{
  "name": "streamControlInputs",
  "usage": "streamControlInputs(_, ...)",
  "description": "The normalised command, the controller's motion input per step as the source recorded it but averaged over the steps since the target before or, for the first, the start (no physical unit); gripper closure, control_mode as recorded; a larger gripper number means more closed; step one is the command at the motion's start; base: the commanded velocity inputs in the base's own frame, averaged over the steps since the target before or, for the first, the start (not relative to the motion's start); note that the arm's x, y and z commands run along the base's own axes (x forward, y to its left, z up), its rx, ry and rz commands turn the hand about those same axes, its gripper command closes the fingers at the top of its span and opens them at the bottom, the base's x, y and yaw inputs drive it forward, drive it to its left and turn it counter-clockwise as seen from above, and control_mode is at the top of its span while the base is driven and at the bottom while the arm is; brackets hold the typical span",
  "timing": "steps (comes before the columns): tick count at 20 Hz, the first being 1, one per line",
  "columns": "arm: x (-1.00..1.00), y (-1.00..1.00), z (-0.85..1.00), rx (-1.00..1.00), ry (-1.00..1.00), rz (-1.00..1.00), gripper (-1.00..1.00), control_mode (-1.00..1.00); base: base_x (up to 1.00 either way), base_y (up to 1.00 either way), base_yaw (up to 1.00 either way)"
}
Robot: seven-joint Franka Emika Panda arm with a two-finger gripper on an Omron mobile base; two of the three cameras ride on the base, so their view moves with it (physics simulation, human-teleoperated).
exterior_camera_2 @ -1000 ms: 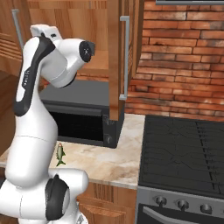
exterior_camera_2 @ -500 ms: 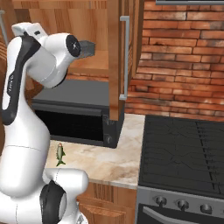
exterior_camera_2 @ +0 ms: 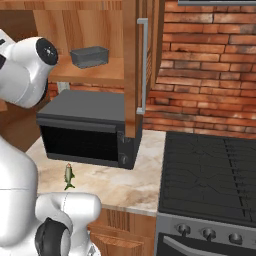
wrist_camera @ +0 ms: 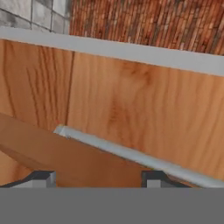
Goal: Retrieve the tupperware from the cabinet, then place the raw meat into the tupperware to avoid contamination.
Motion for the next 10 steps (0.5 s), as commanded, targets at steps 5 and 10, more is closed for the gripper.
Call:
streamControlInputs(5, -0.29, 1.00, -0.40, -0.07, -0.08, 0.08, -1.00, -1.00, 0.00, 0.00, 0.00)
streamControlInputs(10, -0.17, 0.92, -0.32, -0.04, -0.05, 0.06, -1.00, -1.00, 0.00, 0.00, 0.00)
